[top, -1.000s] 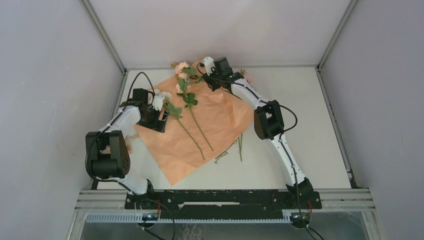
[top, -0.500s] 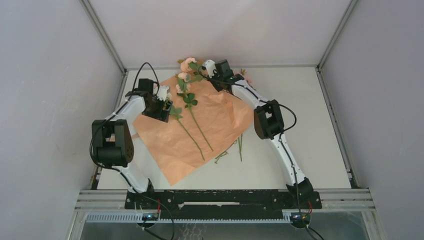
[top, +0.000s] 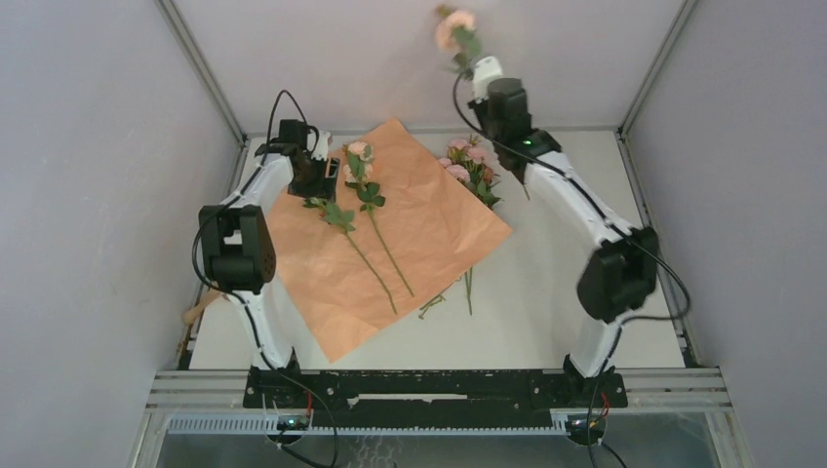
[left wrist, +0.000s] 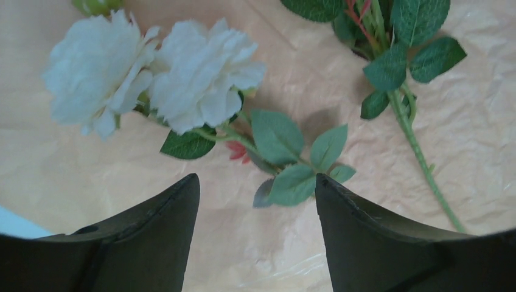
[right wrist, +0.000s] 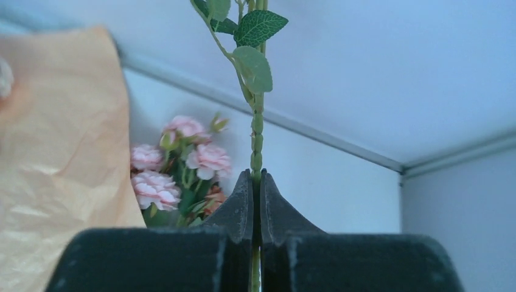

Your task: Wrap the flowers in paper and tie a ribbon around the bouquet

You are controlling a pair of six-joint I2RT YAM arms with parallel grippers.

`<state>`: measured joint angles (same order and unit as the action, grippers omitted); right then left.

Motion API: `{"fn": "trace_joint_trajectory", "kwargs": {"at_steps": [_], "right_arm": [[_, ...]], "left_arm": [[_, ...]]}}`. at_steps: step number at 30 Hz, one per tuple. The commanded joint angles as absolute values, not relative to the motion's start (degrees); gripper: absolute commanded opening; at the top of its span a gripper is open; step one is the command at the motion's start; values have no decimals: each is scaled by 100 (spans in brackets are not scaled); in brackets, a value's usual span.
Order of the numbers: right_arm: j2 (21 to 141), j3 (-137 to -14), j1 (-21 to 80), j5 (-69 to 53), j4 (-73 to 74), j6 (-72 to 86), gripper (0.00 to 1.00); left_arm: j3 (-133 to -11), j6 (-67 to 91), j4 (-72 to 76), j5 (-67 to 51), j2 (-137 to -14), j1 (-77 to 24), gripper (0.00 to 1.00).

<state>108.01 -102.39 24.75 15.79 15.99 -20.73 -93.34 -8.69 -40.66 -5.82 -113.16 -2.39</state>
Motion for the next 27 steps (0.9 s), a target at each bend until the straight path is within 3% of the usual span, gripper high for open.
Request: {"fn": "trace_joint_trajectory", "kwargs": {"at_steps": [1, 4, 7, 12, 21, 22, 24, 27], "right_arm": [[9427, -9433, 2485, 2346, 997, -1091, 0], [8579, -8579, 2454, 902, 489, 693, 0], [8624, -7970, 2910, 253, -359, 2063, 0], [9891, -8005, 3893, 558, -1263, 2887, 0], [12286, -9326, 4440, 381, -1511, 3856, 0], [12458, -9451, 4465, 324, -1426, 3920, 2], [12678, -9768, 4491, 168, -1046, 3884, 28], [12553, -10035, 4476, 62, -258, 3313, 57]], "left_arm": [[-10022, -194, -4444, -866, -11852, -230, 75], [-10363, -45, -4573, -949, -12189, -247, 74], [-10687, -44, -4598, -895, -12425, -263, 70], [-11057, -39, -4621, -987, -12666, -278, 59], [-11709, -53, -4431, -1308, -13047, -282, 23], [-11783, -45, -4410, -1283, -13101, -284, 21], [-11994, -43, -4451, -1129, -13210, -281, 19], [-12131, -44, -4604, -949, -13218, -292, 19]]}}
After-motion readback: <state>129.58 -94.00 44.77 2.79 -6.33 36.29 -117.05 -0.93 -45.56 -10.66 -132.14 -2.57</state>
